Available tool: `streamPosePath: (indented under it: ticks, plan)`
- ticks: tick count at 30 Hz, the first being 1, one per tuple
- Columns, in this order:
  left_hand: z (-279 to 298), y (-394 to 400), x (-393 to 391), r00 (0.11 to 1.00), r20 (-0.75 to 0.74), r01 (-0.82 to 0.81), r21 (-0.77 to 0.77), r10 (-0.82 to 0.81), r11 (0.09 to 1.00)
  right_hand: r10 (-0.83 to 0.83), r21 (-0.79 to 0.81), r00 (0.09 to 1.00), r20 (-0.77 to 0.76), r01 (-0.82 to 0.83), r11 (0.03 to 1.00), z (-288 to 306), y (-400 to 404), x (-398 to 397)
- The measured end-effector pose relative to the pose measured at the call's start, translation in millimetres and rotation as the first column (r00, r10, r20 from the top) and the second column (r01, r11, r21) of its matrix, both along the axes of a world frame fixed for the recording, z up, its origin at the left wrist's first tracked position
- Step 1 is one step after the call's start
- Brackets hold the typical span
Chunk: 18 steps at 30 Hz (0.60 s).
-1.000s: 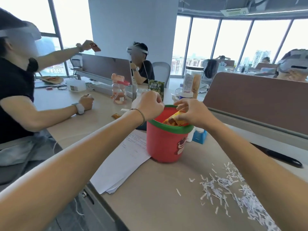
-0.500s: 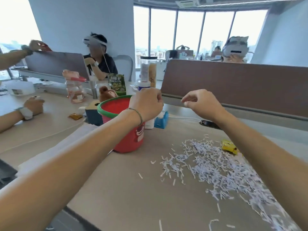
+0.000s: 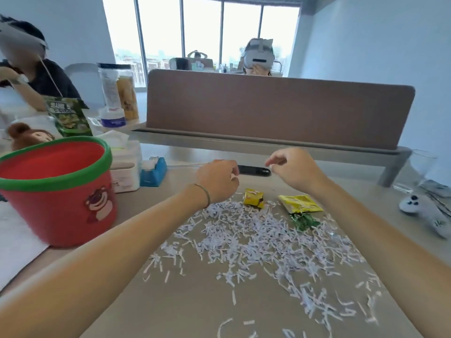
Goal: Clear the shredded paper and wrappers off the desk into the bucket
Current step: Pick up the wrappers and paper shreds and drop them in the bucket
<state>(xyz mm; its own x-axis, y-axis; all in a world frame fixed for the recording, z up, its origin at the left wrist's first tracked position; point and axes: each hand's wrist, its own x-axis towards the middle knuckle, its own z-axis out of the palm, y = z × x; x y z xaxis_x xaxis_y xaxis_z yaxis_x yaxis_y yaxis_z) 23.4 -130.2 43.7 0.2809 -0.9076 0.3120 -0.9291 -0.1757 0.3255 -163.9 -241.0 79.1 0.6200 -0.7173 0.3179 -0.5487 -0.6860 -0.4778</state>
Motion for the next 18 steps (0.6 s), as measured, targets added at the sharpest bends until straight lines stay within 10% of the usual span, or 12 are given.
streamPosePath:
  ticks: [11, 18]
  plan:
    - [-60.8, -86.3, -48.7, 0.99, 0.141, -0.027, 0.33, -0.022, 0.944, -0.125, 0.061, 0.991, -0.05, 0.128, 0.99, -51.4, -43.5, -75.2]
    - [-69.9, -90.9, -47.2, 0.998, 0.069, -0.026, 0.243, 0.009, 0.97, -0.142, 0.103, 0.989, -0.048, 0.147, 0.984, -66.2, -50.2, -84.5]
